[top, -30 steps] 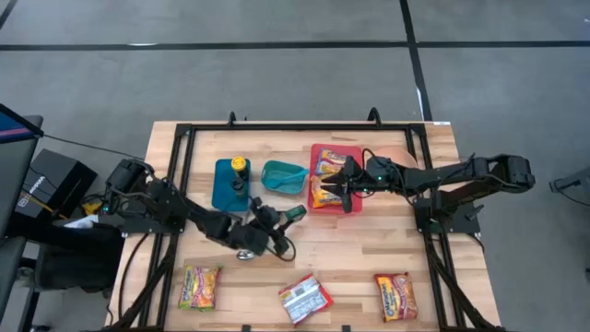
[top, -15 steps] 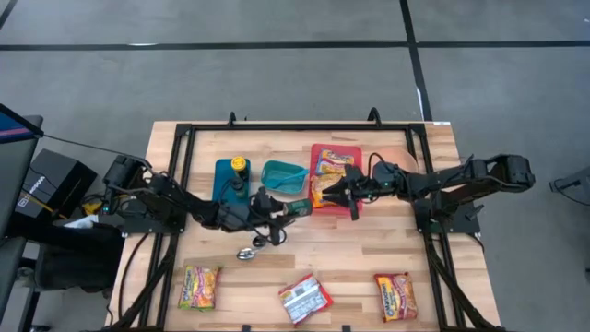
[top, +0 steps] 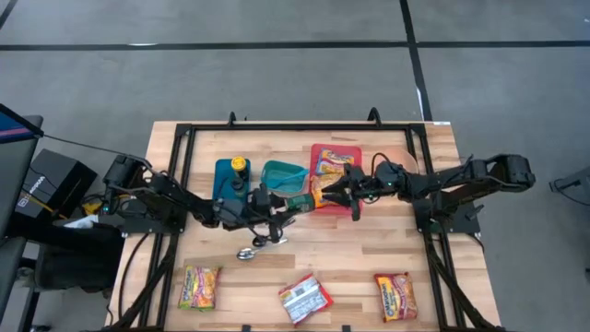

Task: Pick & Place Food Item
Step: Put the black seasoning can into the blue bin

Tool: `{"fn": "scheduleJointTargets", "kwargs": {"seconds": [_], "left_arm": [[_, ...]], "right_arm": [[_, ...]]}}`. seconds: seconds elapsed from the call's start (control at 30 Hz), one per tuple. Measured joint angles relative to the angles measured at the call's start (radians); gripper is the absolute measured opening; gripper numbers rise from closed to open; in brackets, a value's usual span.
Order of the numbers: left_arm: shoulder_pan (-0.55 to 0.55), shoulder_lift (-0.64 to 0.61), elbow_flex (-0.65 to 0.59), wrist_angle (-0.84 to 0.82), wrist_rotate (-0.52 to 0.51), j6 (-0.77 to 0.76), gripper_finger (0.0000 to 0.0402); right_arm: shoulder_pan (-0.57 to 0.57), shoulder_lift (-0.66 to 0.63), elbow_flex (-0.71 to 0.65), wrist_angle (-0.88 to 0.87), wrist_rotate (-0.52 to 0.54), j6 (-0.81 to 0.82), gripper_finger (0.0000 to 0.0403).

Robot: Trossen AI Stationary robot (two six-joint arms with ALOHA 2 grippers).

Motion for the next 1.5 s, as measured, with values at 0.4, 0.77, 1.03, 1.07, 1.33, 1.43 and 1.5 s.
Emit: {"fn": "scheduleJointTargets", "kwargs": {"seconds": [0.4,0.77,1.03,1.07,1.33,1.43,1.5], "left_arm": [[0.022,0.000,0.000,0.231,0.008,0.161,0.0129],[0.094,0.000,0.001,0.379,0.078,0.245,0.0128],[0.131,0.000,0.001,0.405,0.089,0.235,0.0141],[0.132,0.000,0.001,0.412,0.090,0.234,0.0138],[0.132,0.000,0.001,0.428,0.091,0.232,0.0128],[0.136,0.000,0.001,0.431,0.091,0.230,0.0135],[0.139,0.000,0.001,0.432,0.091,0.206,0.0138]], "right_arm": [[0.038,0.000,-0.114,0.381,0.143,0.085,0.0102],[0.056,0.022,-0.050,0.399,0.156,0.067,0.0102],[0.056,0.134,0.079,0.365,0.117,0.079,0.0109],[0.054,0.153,0.093,0.362,0.102,0.085,0.0114],[0.012,0.231,0.135,0.363,0.024,0.075,0.0213],[0.011,0.232,0.134,0.404,-0.066,0.042,0.0244],[0.018,0.231,0.134,0.430,-0.056,0.039,0.0254]]}}
